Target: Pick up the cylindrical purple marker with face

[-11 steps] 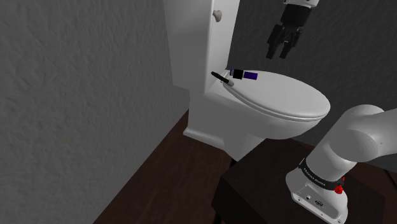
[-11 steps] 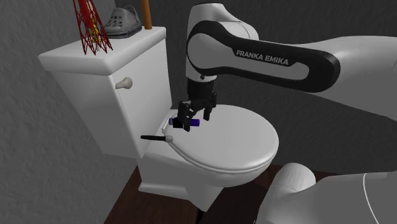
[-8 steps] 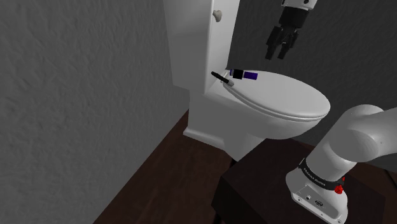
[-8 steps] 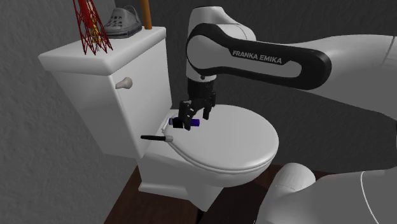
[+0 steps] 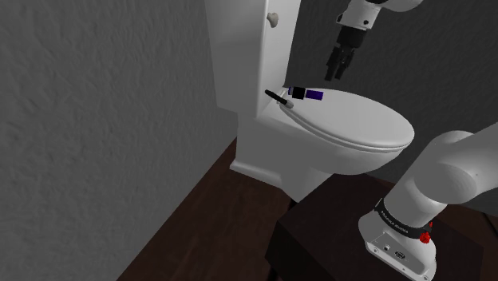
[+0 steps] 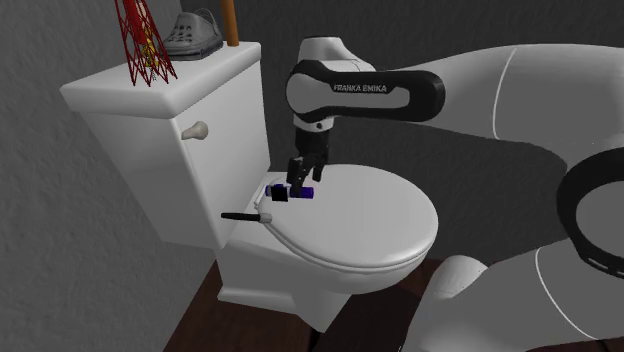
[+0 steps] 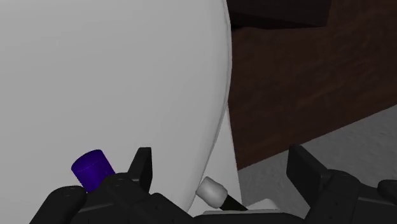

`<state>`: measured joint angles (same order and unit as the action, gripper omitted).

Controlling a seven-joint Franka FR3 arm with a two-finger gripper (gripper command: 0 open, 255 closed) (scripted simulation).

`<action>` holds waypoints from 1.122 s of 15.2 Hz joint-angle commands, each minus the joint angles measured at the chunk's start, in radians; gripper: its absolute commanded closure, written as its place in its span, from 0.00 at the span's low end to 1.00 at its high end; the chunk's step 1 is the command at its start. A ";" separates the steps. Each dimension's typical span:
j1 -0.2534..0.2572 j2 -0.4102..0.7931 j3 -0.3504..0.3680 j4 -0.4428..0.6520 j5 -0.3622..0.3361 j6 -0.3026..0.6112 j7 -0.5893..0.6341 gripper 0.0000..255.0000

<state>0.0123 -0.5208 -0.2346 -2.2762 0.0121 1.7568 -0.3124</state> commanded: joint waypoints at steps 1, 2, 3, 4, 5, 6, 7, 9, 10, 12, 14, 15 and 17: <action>0.012 0.072 -0.038 0.028 0.002 0.041 -0.083 0.00; 0.017 0.107 -0.056 0.044 0.006 0.059 -0.123 0.00; 0.023 0.143 -0.074 0.061 0.012 0.075 -0.164 0.00; 0.028 0.181 -0.090 0.081 0.019 0.091 -0.205 0.00; 0.034 0.220 -0.106 0.101 0.029 0.105 -0.246 0.00; 0.038 0.259 -0.121 0.124 0.040 0.118 -0.288 0.00; 0.043 0.300 -0.136 0.148 0.053 0.129 -0.330 0.00; 0.049 0.383 -0.160 0.202 0.085 0.148 -0.414 0.00; 0.050 0.426 -0.170 0.231 0.103 0.155 -0.456 0.00; 0.048 0.507 -0.183 0.290 0.140 0.163 -0.533 0.00; 0.046 0.514 -0.181 0.271 0.144 0.188 -0.539 0.00; 0.046 0.518 -0.181 0.261 0.147 0.201 -0.542 0.00; 0.045 0.527 -0.181 0.243 0.152 0.226 -0.549 0.00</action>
<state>0.0571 -0.0001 -0.4168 -2.0240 0.1607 1.9679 -0.8577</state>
